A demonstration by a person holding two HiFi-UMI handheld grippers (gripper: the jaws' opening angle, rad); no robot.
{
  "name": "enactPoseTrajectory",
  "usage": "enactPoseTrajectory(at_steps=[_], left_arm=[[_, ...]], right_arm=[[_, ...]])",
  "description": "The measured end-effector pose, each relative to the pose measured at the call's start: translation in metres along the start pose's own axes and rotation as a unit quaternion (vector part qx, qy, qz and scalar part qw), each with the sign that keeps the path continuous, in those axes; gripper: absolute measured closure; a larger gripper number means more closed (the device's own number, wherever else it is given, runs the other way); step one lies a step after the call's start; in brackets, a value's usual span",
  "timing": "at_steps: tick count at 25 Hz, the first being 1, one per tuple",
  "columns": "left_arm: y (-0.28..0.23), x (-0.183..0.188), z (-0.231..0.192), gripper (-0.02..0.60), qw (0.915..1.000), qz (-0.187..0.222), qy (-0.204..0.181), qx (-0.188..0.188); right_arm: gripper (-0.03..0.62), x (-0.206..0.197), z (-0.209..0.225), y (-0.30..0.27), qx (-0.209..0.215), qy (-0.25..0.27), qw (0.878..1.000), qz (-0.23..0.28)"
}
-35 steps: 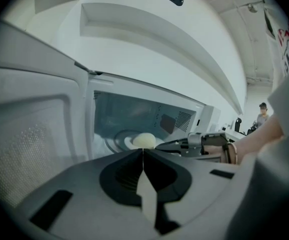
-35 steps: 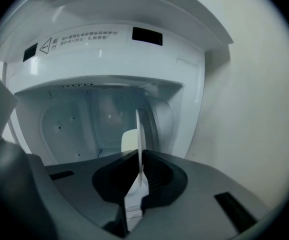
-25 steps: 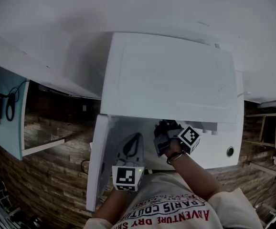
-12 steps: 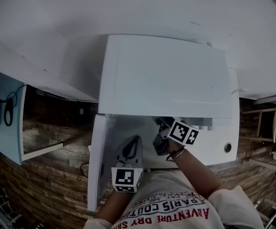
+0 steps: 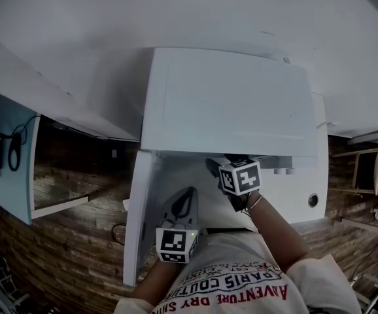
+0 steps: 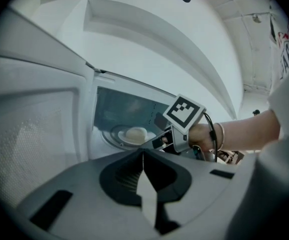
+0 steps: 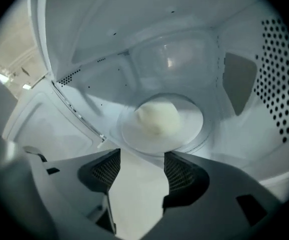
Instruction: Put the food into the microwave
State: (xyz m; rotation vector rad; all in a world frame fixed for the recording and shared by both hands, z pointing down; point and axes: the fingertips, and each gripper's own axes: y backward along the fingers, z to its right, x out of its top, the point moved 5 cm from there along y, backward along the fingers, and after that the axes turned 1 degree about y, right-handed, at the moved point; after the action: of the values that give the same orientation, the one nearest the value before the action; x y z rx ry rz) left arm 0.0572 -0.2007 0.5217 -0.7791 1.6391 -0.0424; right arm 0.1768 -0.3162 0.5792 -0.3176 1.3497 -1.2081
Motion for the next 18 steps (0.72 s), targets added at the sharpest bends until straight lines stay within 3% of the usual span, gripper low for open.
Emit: enactPoseTrajectory(at_steps=[6,13,18], left_arm=[[0.008,-0.006,0.004,0.574,0.9999,-0.001,-0.012,0.000],[0.012,-0.008,0.009,0.574,0.9998,-0.010,-0.016,-0.008],[0.013,-0.007,0.010,0.574,0.9999,-0.007,-0.014,-0.006]], right_arm=[[0.316,-0.007,0.002,0.001,0.005,0.022,0.999,-0.040],[0.316,-0.015,0.014,0.006,-0.055,0.070,0.994,-0.062],[0.320,-0.012,0.015,0.017,-0.036,0.030,0.998,-0.033]])
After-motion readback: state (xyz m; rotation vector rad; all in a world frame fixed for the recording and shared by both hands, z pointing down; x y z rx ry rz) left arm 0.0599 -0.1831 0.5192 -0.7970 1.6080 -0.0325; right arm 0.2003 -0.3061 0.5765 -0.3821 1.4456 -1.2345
